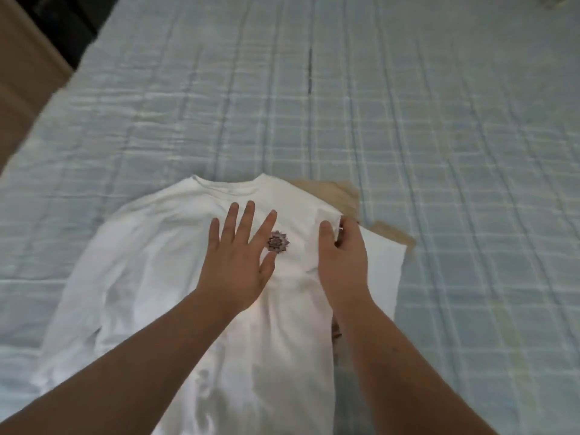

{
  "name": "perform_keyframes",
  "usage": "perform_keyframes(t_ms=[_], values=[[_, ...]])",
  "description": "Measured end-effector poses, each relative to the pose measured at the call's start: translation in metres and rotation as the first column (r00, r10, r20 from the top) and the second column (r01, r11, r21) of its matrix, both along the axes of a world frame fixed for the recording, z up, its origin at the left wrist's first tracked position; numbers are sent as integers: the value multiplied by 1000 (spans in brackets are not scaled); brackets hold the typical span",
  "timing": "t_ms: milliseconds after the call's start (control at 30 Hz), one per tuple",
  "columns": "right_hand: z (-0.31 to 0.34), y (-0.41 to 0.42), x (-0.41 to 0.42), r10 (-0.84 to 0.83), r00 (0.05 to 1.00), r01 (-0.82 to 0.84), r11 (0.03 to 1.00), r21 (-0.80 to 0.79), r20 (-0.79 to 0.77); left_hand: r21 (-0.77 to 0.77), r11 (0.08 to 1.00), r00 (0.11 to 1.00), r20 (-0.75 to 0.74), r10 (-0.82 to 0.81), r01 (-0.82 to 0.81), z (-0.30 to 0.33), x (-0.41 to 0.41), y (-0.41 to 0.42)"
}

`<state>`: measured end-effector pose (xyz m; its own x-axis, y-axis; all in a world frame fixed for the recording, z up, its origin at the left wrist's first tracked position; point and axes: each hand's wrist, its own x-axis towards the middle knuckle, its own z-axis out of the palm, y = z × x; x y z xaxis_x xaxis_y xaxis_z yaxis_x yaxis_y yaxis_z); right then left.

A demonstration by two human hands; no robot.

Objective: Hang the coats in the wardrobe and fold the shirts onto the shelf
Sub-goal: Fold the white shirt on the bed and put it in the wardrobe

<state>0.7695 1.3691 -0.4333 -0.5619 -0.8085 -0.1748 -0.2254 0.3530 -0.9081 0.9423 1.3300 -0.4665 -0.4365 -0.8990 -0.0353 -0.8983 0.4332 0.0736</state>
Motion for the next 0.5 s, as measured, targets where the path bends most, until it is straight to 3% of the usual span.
perform_keyframes(t_ms=[367,500], values=[[-29,-107,217,140,980,-116,979,168,-140,107,986,991,-22,131,-128,-17,207,-74],[-57,-126,268,242,963,-198,936,291,-121,176,971,984,-46,174,-164,-32,250,-80]])
